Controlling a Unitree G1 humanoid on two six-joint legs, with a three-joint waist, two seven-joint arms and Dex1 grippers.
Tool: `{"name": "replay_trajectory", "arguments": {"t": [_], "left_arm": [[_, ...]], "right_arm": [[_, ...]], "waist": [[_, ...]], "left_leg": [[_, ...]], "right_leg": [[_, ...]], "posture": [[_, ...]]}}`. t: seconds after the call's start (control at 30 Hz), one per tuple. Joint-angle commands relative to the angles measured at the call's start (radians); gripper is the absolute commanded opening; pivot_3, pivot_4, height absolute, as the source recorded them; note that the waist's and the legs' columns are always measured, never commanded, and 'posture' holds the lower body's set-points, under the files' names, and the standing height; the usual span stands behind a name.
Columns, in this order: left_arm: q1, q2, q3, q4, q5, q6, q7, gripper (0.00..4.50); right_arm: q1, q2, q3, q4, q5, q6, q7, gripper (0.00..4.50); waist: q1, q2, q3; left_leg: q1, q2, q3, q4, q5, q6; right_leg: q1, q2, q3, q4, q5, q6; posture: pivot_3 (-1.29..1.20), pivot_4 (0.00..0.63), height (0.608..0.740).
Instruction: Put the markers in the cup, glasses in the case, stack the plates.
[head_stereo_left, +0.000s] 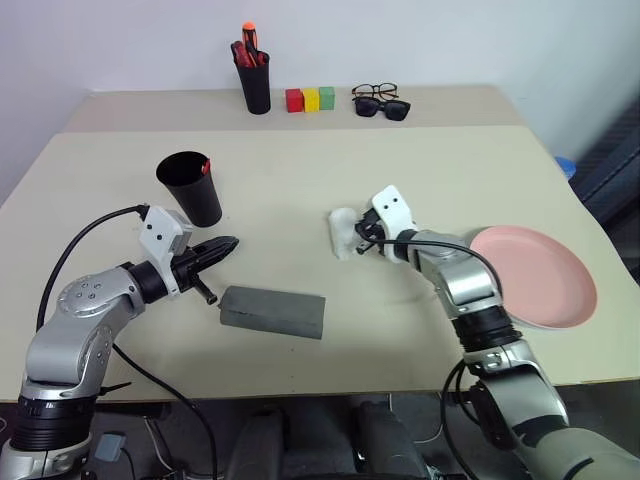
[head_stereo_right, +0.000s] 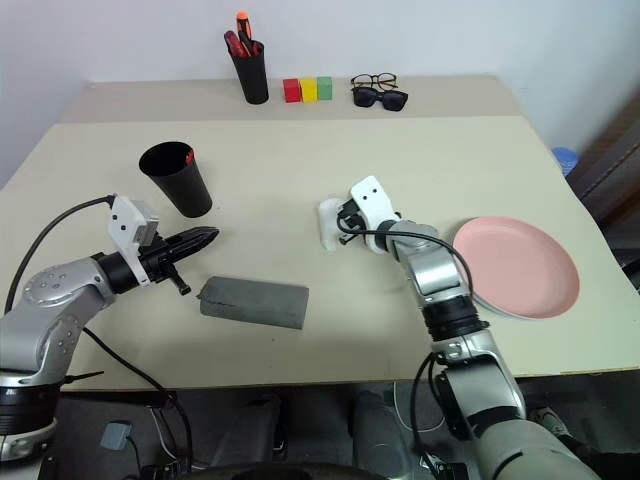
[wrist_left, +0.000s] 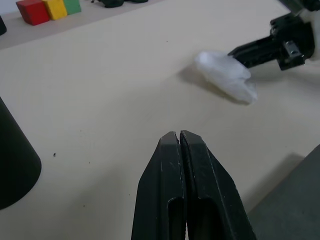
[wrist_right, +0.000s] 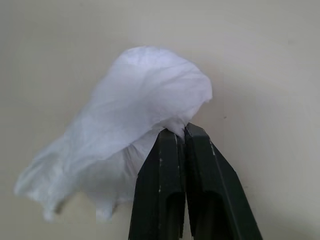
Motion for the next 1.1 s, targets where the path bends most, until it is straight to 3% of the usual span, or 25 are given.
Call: {"name": "replay_trajectory", "arguments": {"t": [0.03,0.27,0.4,0.43,0.53,0.67,0.83,0.93,1.1], "left_arm": [[-0.031,-0.023,-0.014,-0.042,-0.023,0.003,0.013,0.00],[-0.066,-0.051,-0.085,-0.005,-0.010,-0.006,-0.024,0.00],[-0.098,-0.053,-0.101,0.048,0.007,-0.026,-0.044,0.00],[-0.102,-0.052,-0.103,0.060,0.011,-0.033,-0.050,0.00],[-0.108,-0.050,-0.105,0.082,0.028,-0.050,-0.052,0.00],[-0.096,-0.043,-0.044,0.097,0.024,-0.056,-0.021,0.00],[-0.050,-0.028,0.081,0.113,0.028,-0.077,0.047,0.00],[0.077,-0.013,0.226,0.100,0.036,-0.089,0.104,0.00],[0.222,0.001,0.313,0.032,0.049,-0.094,0.129,0.00]], "right_arm": [[0.040,-0.136,-0.127,-0.254,0.026,0.102,0.021,0.04],[0.306,-0.503,-0.384,-0.542,0.068,0.324,0.143,0.04],[0.491,-0.611,-0.444,-0.543,0.067,0.353,0.182,0.04],[0.522,-0.618,-0.444,-0.532,0.065,0.343,0.184,0.04],[0.561,-0.620,-0.450,-0.480,0.056,0.290,0.165,0.91],[0.537,-0.642,-0.465,-0.405,0.052,0.204,0.158,2.74],[0.489,-0.673,-0.496,-0.294,0.109,-0.029,0.262,2.74],[0.350,-0.559,-0.503,-0.303,0.312,-0.008,0.346,2.74],[0.219,-0.464,-0.406,-0.214,0.412,-0.010,0.434,2.74]], "waist": [[0.007,0.000,0.000],[0.023,0.001,0.000],[0.017,0.001,0.000],[0.015,0.001,0.000],[0.013,0.001,0.000],[0.018,0.001,0.000],[0.014,0.001,0.000],[-0.003,0.001,0.000],[-0.003,-0.001,0.001]], "left_leg": [[-0.001,0.000,0.000,0.000,0.000,0.000],[0.000,0.000,0.001,0.000,-0.001,0.001],[0.002,0.000,0.002,0.000,-0.001,0.001],[0.003,0.000,0.002,0.000,-0.001,0.001],[0.003,0.000,0.003,0.000,-0.001,0.001],[0.003,0.000,0.003,0.000,-0.001,0.001],[0.003,0.001,0.003,0.000,-0.001,0.001],[0.003,0.002,0.003,0.000,-0.001,0.001],[0.003,0.003,0.001,0.000,-0.001,0.002]], "right_leg": [[0.000,0.000,0.000,0.000,0.000,0.000],[0.001,0.001,0.000,-0.002,0.000,0.000],[0.003,0.002,0.000,-0.002,0.000,0.000],[0.004,0.002,0.000,-0.002,0.000,0.000],[0.004,0.003,0.001,-0.002,0.000,0.000],[0.004,0.002,0.001,-0.002,0.000,0.000],[0.003,0.002,0.001,-0.003,0.000,0.000],[0.004,0.002,0.002,-0.002,0.000,0.000],[0.004,0.001,0.001,-0.003,0.000,0.000]], "posture": [[0.00,0.150,0.740],[0.00,0.150,0.740],[0.00,0.150,0.740],[0.00,0.150,0.740],[0.00,0.150,0.740],[0.00,0.150,0.740],[0.00,0.150,0.740],[0.00,0.150,0.740],[0.00,0.150,0.740]]}}
